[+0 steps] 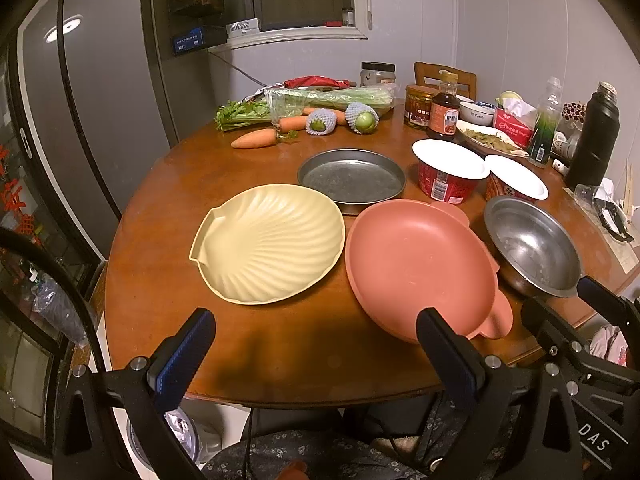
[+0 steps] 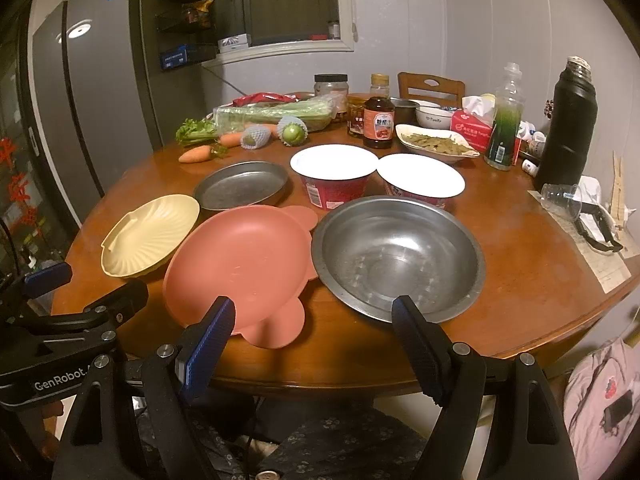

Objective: Organize plates and bowls

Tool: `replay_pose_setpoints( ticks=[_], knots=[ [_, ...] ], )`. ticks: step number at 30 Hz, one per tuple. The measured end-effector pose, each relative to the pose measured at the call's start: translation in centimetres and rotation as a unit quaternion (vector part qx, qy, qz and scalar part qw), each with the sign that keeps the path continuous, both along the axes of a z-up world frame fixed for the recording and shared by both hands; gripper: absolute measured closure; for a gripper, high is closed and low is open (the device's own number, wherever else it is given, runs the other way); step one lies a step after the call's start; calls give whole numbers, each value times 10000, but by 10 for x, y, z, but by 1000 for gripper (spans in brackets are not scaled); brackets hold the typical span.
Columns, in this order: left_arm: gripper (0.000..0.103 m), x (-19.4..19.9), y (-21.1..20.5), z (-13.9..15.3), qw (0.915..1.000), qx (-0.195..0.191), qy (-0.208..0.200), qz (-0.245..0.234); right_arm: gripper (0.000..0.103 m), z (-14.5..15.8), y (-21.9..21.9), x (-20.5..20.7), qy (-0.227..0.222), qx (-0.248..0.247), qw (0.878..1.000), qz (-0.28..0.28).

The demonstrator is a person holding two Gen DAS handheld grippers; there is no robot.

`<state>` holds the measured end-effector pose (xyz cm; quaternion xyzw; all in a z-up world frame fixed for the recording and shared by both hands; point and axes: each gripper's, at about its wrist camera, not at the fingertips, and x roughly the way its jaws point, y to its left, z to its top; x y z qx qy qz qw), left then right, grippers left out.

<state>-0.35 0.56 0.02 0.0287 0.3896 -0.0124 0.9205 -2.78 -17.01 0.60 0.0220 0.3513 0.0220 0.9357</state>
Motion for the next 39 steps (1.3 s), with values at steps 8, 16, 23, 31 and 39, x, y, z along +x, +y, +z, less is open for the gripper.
replay_pose_setpoints(
  ticks=[8, 16, 23, 31, 39],
  knots=[
    [2, 1, -1, -1, 10000, 15, 14, 15, 21, -1, 0, 0, -12, 1, 10000, -33],
    [2, 3, -1, -3, 10000, 2, 7, 35, 21, 3, -3, 1, -25, -9, 10000, -20],
    [2, 3, 1, -2, 10000, -9, -13, 15, 21, 8, -6, 4, -82, 16, 10000, -1],
    [2, 8, 23, 3, 9996, -191, -35, 192, 21, 13, -3, 11, -118, 76, 9998, 131],
    [2, 18, 63, 5, 9976, -378, 7, 586, 21, 21, 20, 33, -150, 17, 9985, 532]
  ],
)
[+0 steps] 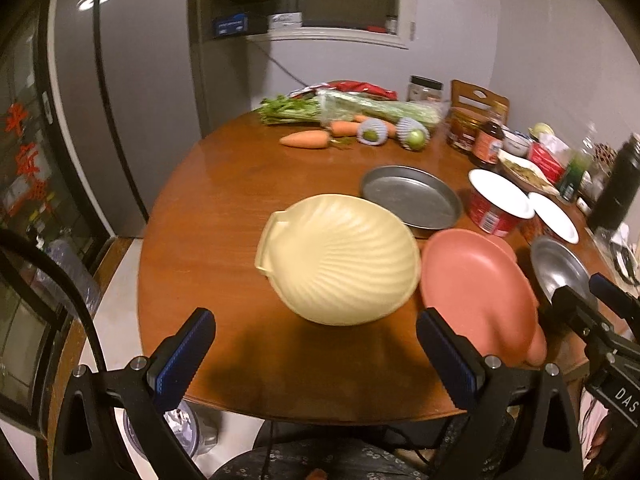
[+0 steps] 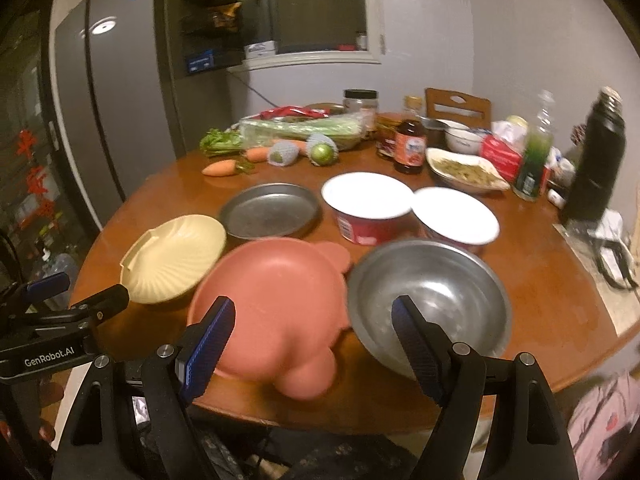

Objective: Organize plates and bowls
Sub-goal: 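Grasp the rim of the cream shell plate with the left tool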

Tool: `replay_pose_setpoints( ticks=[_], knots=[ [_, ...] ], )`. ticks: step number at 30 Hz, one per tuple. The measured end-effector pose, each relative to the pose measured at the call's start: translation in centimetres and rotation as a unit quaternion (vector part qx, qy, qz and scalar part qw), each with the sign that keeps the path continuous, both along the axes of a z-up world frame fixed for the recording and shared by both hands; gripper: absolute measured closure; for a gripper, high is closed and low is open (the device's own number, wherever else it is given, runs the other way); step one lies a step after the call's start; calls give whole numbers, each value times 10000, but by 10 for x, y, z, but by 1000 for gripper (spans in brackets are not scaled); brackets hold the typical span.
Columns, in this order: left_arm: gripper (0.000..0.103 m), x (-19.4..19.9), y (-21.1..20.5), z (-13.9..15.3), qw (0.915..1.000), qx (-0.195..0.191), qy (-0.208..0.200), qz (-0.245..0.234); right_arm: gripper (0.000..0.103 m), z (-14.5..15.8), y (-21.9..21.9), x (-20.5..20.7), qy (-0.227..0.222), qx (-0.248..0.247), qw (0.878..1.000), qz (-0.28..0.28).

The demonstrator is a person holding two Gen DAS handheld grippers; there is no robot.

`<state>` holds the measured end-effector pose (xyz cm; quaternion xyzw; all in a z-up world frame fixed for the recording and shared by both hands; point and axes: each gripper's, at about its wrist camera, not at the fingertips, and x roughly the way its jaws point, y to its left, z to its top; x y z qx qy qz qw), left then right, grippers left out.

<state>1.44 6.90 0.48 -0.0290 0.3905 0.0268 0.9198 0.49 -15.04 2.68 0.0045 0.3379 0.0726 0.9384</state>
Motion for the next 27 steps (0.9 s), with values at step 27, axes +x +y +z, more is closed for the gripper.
replay_pose_setpoints(
  ticks=[27],
  knots=[
    [8, 54, 52, -38, 9942, -451, 919, 329, 59, -33, 100, 129, 1139, -179, 9839, 1365]
  ],
)
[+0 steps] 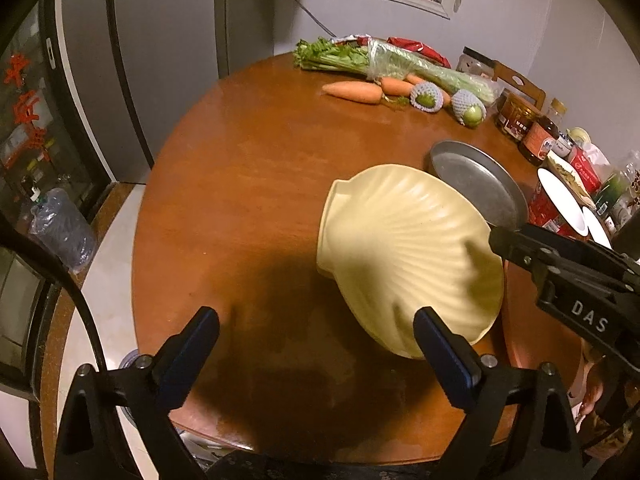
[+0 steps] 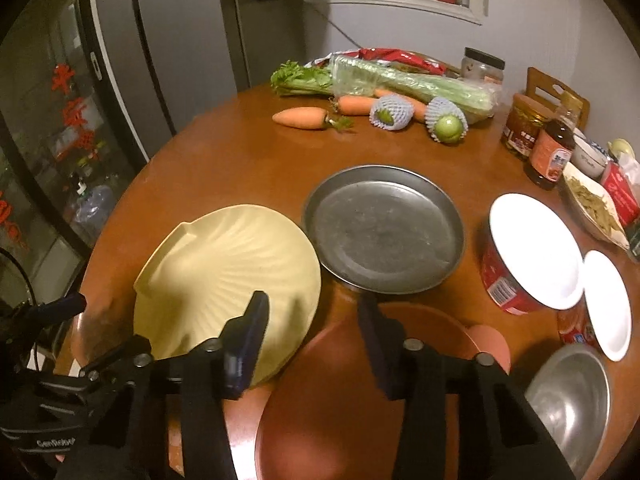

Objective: Organize plates and bowls
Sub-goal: 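Grasp the rim of the cream shell plate with the left tool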

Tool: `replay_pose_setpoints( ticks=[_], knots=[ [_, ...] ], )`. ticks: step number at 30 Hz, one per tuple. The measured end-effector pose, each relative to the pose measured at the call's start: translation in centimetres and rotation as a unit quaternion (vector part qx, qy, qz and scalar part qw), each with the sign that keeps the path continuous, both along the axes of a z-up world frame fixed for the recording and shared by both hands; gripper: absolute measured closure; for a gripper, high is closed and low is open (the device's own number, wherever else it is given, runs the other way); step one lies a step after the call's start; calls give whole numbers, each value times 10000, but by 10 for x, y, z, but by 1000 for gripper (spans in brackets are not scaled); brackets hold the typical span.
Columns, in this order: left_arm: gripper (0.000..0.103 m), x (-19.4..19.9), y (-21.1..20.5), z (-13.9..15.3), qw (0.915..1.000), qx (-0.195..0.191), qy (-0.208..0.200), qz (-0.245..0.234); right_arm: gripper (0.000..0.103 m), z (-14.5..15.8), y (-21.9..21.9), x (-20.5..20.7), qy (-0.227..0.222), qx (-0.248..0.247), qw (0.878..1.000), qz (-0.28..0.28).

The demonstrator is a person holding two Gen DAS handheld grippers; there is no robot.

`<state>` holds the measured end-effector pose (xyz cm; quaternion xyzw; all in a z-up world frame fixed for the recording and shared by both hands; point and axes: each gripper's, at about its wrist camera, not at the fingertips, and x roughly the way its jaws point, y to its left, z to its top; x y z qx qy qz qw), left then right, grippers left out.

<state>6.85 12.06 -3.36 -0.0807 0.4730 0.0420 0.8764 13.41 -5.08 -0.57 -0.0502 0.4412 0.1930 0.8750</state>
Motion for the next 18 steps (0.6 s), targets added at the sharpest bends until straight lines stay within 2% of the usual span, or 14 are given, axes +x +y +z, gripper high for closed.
replay_pose_setpoints(
  ticks=[11, 18],
  knots=[
    [20, 12, -10, 0, 9997, -122, 25, -194, 76, -10, 8, 17, 210, -8, 9997, 151],
    [40, 22, -14, -8, 9988, -382, 152, -283, 84, -17, 12, 25, 301, -61, 9993, 228]
  ],
)
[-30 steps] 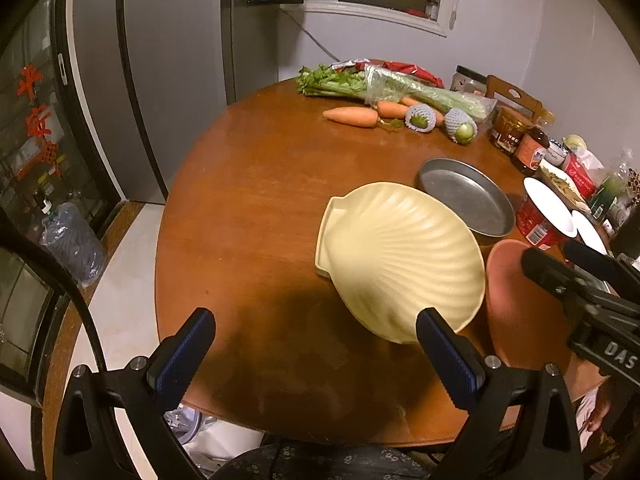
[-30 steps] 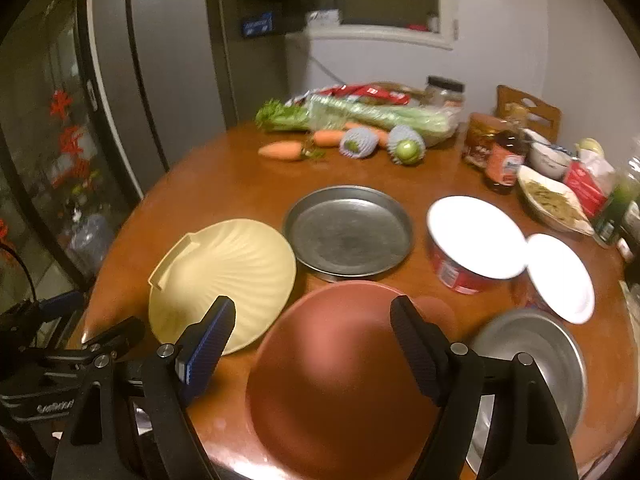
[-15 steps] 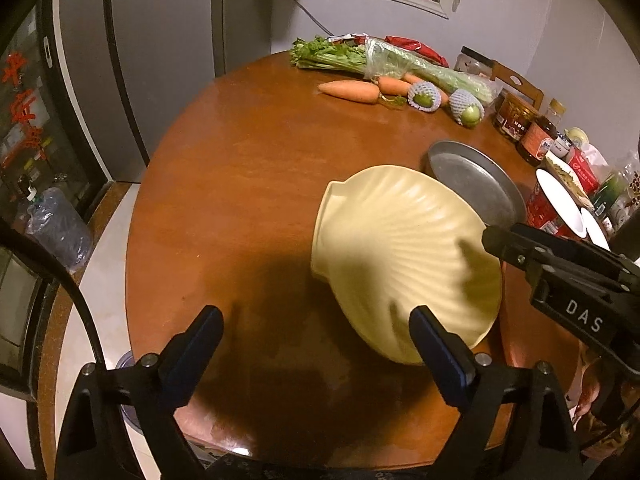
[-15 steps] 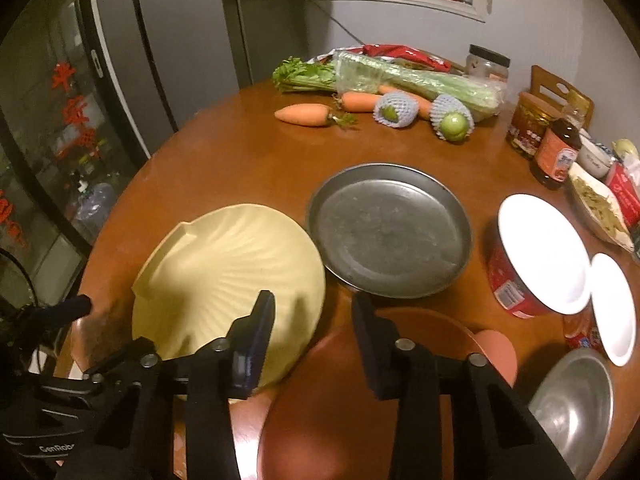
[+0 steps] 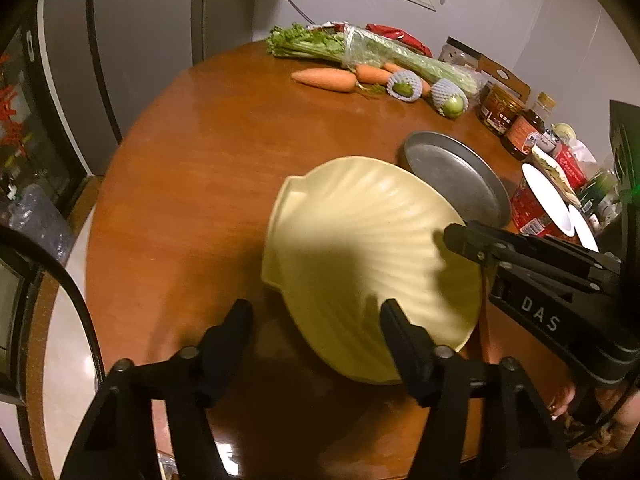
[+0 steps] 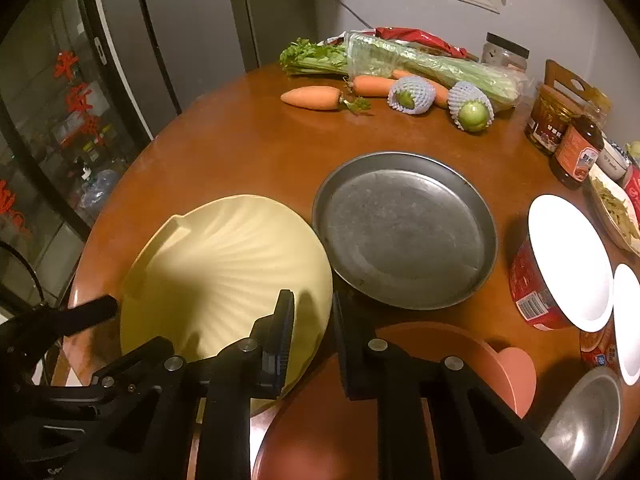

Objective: Organize plates and bowls
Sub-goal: 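Grasp the rim of the cream shell plate with the left tool, then lift and tilt the cream shell plate with the left tool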

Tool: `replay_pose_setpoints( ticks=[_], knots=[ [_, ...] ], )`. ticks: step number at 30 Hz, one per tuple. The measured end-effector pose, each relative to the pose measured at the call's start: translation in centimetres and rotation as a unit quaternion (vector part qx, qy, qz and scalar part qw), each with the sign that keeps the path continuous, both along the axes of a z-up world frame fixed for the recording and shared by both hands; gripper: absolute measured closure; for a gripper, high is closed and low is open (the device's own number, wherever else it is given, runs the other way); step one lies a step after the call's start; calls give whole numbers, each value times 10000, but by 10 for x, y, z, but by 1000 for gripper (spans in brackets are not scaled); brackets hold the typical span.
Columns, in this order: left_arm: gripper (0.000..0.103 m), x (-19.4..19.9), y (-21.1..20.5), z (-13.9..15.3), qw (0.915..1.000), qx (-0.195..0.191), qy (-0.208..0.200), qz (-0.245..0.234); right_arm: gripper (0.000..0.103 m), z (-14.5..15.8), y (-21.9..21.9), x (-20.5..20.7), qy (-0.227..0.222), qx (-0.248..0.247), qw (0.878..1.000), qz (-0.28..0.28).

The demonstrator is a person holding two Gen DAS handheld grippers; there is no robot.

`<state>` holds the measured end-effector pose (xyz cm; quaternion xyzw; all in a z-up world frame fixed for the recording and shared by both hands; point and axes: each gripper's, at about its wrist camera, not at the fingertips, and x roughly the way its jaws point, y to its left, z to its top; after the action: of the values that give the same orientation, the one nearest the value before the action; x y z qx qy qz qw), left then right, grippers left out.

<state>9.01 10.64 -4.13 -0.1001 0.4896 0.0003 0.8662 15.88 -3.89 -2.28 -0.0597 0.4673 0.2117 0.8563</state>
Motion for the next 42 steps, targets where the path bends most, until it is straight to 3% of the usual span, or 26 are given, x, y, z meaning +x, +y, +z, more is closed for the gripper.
replay_pose_setpoints(
  ticks=[4, 13, 30, 42],
  knots=[
    [50, 5, 0, -4, 9998, -151, 71, -72, 86, -2, 1, 2, 9, -5, 10000, 27],
    [55, 13, 5, -4, 9999, -104, 100, -84, 88, -1, 5, 1, 3, -19, 9999, 128],
    [55, 33, 32, 2, 9999, 104, 20, 26, 86, 12, 13, -39, 56, 330, 9991, 251],
    [55, 49, 32, -4, 9995, 291, 74, -56, 84, 3, 15, -37, 255, 358, 9989, 192]
  ],
)
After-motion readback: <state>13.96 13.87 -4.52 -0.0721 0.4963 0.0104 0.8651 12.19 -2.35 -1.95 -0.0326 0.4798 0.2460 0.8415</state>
